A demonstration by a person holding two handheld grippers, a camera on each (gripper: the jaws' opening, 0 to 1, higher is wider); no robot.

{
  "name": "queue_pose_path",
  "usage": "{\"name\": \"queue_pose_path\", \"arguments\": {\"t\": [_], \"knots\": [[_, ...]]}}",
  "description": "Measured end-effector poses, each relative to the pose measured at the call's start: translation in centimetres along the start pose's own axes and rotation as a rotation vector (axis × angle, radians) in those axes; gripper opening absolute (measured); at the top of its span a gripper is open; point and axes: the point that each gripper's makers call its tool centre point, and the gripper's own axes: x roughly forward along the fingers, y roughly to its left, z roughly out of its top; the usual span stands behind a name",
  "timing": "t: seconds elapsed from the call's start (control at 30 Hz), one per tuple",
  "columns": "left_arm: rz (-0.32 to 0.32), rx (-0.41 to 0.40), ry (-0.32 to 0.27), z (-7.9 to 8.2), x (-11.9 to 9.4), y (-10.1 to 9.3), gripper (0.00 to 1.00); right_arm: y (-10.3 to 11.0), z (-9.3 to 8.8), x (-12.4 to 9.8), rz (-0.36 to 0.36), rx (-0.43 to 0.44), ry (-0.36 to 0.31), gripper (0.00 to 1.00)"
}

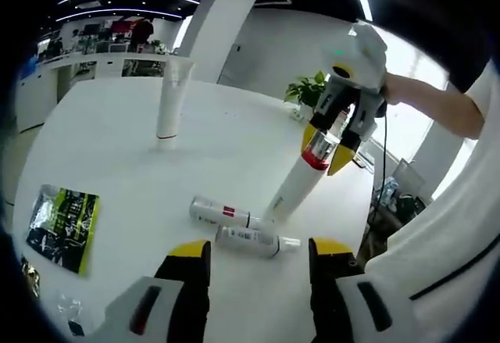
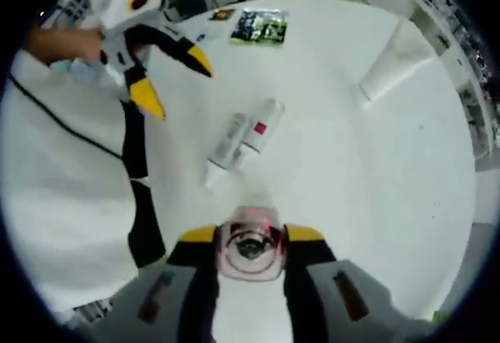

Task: Arrange the skincare products in the storage area until every visible bottle or jar stands upright without overlapping.

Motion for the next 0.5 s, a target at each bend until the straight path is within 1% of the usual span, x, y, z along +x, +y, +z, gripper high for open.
{"name": "queue_pose_path", "arguments": {"t": [0.17, 0.33, 0.5], "knots": [[0.007, -0.006, -0.006, 0.1, -0.3, 0.3, 0.52, -0.1, 0.2, 0.0, 0.011, -0.012, -0.007, 0.28], [0.021, -0.014, -0.013, 0.1, -0.7, 0.8, 0.51, -0.3, 0.2, -0.1, 0.019, -0.056, 0.015, 0.27], [0.037, -0.026, -0.023, 0.1, -1.1, 1.3, 0.51, -0.9, 0.8, -0.6, 0.020, -0.110, 0.018, 0.27]]}}
